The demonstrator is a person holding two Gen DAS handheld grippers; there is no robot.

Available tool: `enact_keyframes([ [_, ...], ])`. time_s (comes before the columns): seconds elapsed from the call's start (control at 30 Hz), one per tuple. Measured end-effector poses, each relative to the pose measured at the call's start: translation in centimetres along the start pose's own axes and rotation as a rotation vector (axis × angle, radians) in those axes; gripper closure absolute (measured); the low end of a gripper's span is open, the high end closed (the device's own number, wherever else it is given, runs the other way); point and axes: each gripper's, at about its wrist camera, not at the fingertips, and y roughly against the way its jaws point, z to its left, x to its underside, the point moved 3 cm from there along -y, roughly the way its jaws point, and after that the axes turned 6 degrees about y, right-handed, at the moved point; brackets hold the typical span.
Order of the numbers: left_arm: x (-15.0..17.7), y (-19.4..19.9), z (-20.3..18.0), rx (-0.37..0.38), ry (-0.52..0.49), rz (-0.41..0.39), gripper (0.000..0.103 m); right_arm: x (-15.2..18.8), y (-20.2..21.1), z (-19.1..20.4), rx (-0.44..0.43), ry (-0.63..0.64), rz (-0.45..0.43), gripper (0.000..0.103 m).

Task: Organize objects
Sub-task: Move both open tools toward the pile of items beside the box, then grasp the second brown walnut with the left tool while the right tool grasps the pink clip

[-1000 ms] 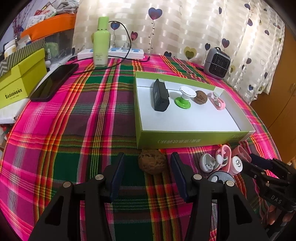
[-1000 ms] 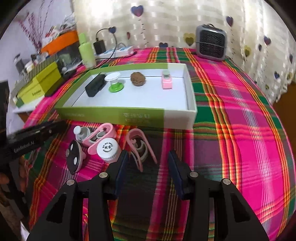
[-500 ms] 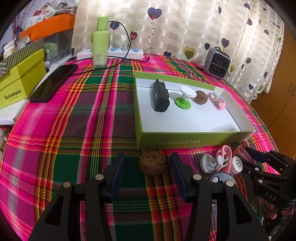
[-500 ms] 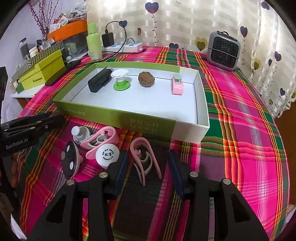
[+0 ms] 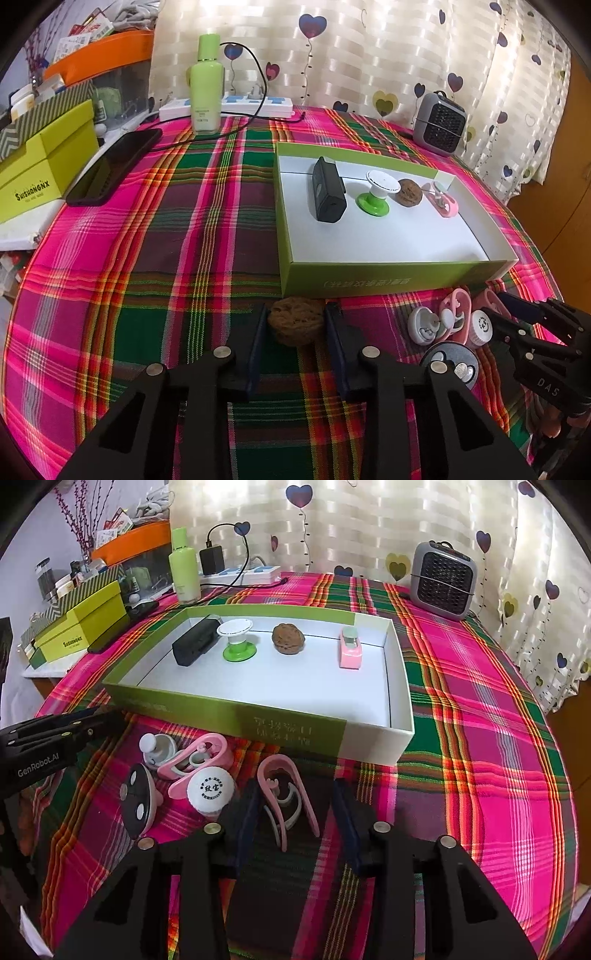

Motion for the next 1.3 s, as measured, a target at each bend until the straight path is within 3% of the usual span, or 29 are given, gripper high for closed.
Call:
enact_keyframes([
  [0.3,0.1,0.1,-0.1,-0.003,-0.004,0.000,0.074,0.0,0.1,-0.4,0.002,-0.016,-0.003,0.078],
  [1.3,1.1,1.0,-1.3,-0.024,-0.045,-0.015,0.074,0.4,0.6,0.1,-0.054,-0.062,-0.012,0.079],
])
